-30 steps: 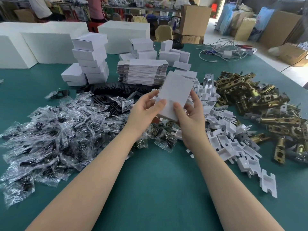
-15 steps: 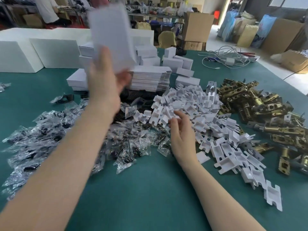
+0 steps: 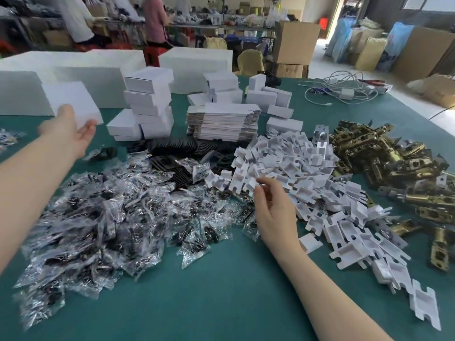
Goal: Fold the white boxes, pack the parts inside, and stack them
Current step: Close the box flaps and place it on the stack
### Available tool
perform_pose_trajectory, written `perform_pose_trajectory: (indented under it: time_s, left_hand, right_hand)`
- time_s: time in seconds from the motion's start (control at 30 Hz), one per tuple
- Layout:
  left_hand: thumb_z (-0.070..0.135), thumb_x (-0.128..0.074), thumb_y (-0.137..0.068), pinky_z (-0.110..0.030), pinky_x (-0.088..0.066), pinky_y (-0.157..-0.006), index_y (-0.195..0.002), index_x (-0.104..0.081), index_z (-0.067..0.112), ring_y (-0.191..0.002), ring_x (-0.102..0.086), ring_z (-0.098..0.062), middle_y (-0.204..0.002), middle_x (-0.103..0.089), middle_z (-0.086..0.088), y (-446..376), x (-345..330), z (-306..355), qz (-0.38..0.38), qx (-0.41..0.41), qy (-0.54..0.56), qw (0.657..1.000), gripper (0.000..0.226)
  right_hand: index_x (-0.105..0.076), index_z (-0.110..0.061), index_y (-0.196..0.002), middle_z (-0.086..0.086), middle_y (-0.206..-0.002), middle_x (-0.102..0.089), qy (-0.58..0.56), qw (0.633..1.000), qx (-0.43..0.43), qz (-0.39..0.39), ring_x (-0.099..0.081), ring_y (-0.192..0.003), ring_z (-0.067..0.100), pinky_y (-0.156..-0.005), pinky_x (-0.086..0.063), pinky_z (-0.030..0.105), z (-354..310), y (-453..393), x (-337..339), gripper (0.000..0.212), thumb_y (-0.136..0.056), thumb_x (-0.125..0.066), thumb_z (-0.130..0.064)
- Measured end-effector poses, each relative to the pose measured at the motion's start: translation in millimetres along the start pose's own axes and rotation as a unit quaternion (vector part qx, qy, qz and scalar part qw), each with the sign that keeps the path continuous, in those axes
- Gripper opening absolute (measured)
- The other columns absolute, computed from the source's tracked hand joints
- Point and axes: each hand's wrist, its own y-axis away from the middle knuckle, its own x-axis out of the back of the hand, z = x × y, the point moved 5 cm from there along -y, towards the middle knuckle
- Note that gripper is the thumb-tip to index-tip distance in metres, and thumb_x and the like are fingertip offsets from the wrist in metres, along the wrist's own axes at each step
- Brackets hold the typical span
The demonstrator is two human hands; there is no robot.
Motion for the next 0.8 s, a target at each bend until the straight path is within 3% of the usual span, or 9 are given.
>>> perform_pose_trajectory:
  time_s: [0.13,0.27,0.43,0.8]
  left_hand:
    - [0.027,-0.061,-0.096,-0.018,-0.058,-0.06,-0.137,-0.042,0.014,-0.082,-0.07,-0.011,-0.118,-0.057,-0.005,-12.3,1.6,-12.4,-0.025,0.028,-0.063,0.997,0.047]
    - [0.025,-0.062,-0.096,-0.018,-0.055,-0.051,-0.138,-0.043,0.012,-0.08,-0.068,-0.012,-0.107,-0.058,-0.005,-21.2,-5.8,-11.4,-0.037,0.024,-0.12,0.992,0.048]
    - [0.025,-0.06,-0.097,-0.017,-0.053,-0.046,-0.14,-0.042,0.012,-0.076,-0.066,-0.012,-0.118,-0.055,-0.007,-34.2,-29.3,-19.6,-0.077,0.026,-0.179,0.981,0.049]
    - [0.019,-0.06,-0.097,-0.018,-0.056,-0.049,-0.14,-0.043,0.012,-0.076,-0.064,-0.008,-0.114,-0.048,-0.006,-50.9,-44.6,-36.6,-0.057,0.032,-0.188,0.98,0.046]
  right_hand:
    - [-0.056,-0.033,-0.114,-0.014,-0.087,-0.061,0.016,1.0,0.001,-0.008,-0.055,-0.072,0.005,-0.065,-0.04,0.022,-0.3,0.5,-0.5,0.016,-0.1,-0.049,-0.036]
    - [-0.058,-0.032,-0.113,-0.013,-0.088,-0.062,0.017,1.0,-0.004,-0.011,-0.056,-0.074,0.005,-0.067,-0.041,0.022,0.8,0.3,-0.9,0.015,-0.1,-0.05,-0.035]
    - [-0.059,-0.032,-0.111,-0.014,-0.084,-0.062,0.027,1.0,-0.001,-0.013,-0.055,-0.071,0.004,-0.063,-0.037,0.017,1.1,-1.0,-2.4,0.015,-0.1,-0.049,-0.035]
    - [-0.061,-0.033,-0.106,-0.013,-0.079,-0.061,0.024,1.0,-0.006,-0.017,-0.057,-0.073,0.005,-0.061,-0.039,0.011,0.3,-1.7,-3.7,0.017,-0.098,-0.047,-0.04]
